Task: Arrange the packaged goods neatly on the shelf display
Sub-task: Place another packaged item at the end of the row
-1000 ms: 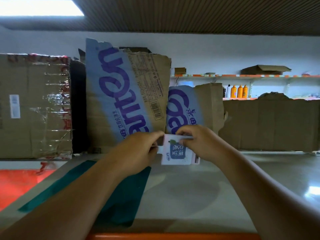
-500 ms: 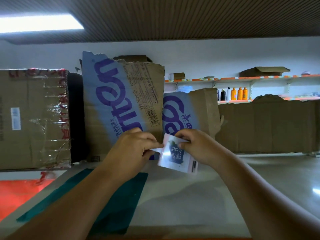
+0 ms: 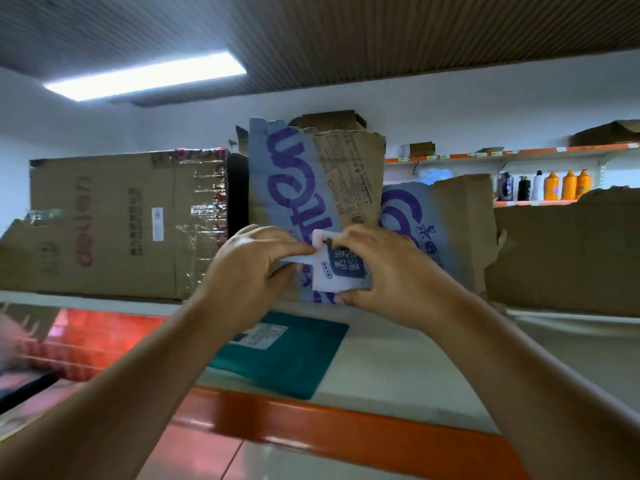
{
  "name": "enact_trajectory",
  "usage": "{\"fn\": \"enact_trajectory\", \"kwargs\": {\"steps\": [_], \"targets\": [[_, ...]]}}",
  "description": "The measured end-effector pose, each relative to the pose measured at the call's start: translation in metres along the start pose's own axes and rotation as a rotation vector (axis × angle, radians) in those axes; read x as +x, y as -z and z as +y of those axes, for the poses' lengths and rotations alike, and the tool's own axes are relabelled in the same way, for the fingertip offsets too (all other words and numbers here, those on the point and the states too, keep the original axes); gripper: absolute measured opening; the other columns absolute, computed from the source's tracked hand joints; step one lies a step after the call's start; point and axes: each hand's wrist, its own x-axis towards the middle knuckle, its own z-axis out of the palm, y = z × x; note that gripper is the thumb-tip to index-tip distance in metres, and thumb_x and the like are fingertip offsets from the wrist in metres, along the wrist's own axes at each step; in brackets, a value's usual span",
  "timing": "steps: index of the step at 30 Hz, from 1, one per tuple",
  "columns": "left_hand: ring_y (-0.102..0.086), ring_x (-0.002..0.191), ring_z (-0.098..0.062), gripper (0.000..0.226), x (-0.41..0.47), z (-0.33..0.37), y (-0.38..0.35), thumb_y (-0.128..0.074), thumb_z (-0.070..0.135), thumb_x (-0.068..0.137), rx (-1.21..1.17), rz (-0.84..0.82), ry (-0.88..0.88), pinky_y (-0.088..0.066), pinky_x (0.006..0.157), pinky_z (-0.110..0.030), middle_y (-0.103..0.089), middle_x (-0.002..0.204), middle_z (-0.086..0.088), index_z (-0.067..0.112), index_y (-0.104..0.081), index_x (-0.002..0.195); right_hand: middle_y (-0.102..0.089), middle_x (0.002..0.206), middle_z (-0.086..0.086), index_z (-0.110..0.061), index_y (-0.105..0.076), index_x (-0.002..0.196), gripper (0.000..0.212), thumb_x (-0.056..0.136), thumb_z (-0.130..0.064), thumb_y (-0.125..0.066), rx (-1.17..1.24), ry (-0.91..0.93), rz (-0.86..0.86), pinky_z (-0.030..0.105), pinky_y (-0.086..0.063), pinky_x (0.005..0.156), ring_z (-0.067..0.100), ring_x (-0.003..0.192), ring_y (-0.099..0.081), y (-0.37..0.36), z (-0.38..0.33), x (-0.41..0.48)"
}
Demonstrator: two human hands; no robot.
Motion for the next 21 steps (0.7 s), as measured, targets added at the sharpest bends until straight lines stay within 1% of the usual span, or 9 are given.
{"fn": "enact_trajectory", "kwargs": {"steps": [2,5,8,11,14,15,18,19,21], "targets": [[-0.061,0.101,-0.008,0.032,-0.009,-0.005,0.023,-0.073,0.012,0.088,0.095,0.006,-0.017,-0.051,0.093,-0.032,-0.071,0.112,0.011,0.025,-0.076,0.117,-0.046,0.135,-0.021,-0.042,-0.04,0.138,0.067,0.08,-0.056,-0.072,0.029,0.02,-0.001,0.041,-0.041,0.106,0.005,0.123,-0.043,0.001,-0.02,0.006],[-0.065,0.103,-0.015,0.027,-0.024,-0.015,0.06,-0.065,0.019,0.091,0.192,0.016,-0.044,-0.054,0.092,-0.04,-0.073,0.114,0.007,0.025,-0.077,0.115,-0.047,0.136,-0.019,-0.041,-0.042,0.135,0.065,0.08,-0.054,-0.074,0.072,0.055,0.001,0.038,-0.043,0.103,0.004,0.122,-0.043,0.002,-0.052,0.019],[-0.068,0.101,-0.015,0.028,-0.04,-0.03,0.101,-0.059,0.017,0.092,0.24,0.017,-0.069,-0.051,0.095,-0.034,-0.074,0.113,0.006,0.022,-0.078,0.112,-0.044,0.141,-0.02,-0.044,-0.04,0.135,0.067,0.079,-0.055,-0.075,0.091,0.084,0.006,0.036,-0.043,0.105,0.004,0.126,-0.042,-0.003,-0.089,0.036],[-0.065,0.1,-0.012,0.026,-0.063,-0.052,0.147,-0.06,0.016,0.093,0.27,0.059,-0.044,-0.043,0.094,-0.018,-0.075,0.111,0.006,0.02,-0.078,0.11,-0.033,0.152,-0.019,-0.043,-0.038,0.14,0.068,0.082,-0.052,-0.074,0.057,0.145,0.02,0.037,-0.03,0.113,0.006,0.137,-0.031,-0.011,-0.139,0.056],[-0.065,0.102,-0.014,0.023,-0.09,-0.079,0.19,-0.062,0.011,0.098,0.307,0.098,0.009,-0.05,0.089,-0.028,-0.074,0.112,0.004,0.022,-0.078,0.112,-0.026,0.159,-0.013,-0.038,-0.04,0.143,0.061,0.09,-0.047,-0.067,-0.087,0.229,0.095,0.043,-0.024,0.117,0.01,0.142,-0.021,-0.029,-0.194,0.079],[-0.065,0.101,-0.015,0.023,-0.099,-0.089,0.203,-0.063,0.011,0.097,0.312,0.116,0.029,-0.051,0.088,-0.03,-0.074,0.112,0.004,0.021,-0.077,0.112,-0.031,0.158,-0.011,-0.036,-0.043,0.143,0.057,0.091,-0.043,-0.066,-0.125,0.263,0.132,0.043,-0.026,0.116,0.012,0.141,-0.024,-0.038,-0.212,0.087],[-0.066,0.1,-0.015,0.023,-0.133,-0.123,0.245,-0.065,0.01,0.095,0.338,0.172,0.073,-0.051,0.087,-0.029,-0.075,0.11,0.003,0.02,-0.078,0.11,-0.058,0.141,-0.003,-0.024,-0.059,0.137,0.051,0.087,-0.018,-0.067,-0.104,0.394,0.281,0.04,-0.04,0.107,0.02,0.126,-0.052,-0.075,-0.268,0.116],[-0.065,0.1,-0.013,0.023,-0.147,-0.136,0.26,-0.067,0.01,0.094,0.344,0.176,0.095,-0.05,0.089,-0.026,-0.075,0.11,0.004,0.021,-0.079,0.11,-0.062,0.137,-0.002,-0.022,-0.061,0.136,0.053,0.085,-0.011,-0.066,-0.07,0.436,0.319,0.036,-0.042,0.104,0.021,0.122,-0.056,-0.089,-0.288,0.126],[-0.062,0.098,-0.003,0.024,-0.172,-0.157,0.285,-0.071,0.008,0.092,0.316,0.174,0.155,-0.043,0.091,-0.011,-0.074,0.109,0.009,0.022,-0.079,0.109,-0.064,0.134,-0.003,-0.024,-0.062,0.136,0.058,0.083,-0.001,-0.063,-0.024,0.485,0.355,0.034,-0.045,0.103,0.021,0.119,-0.061,-0.112,-0.324,0.144]]}}
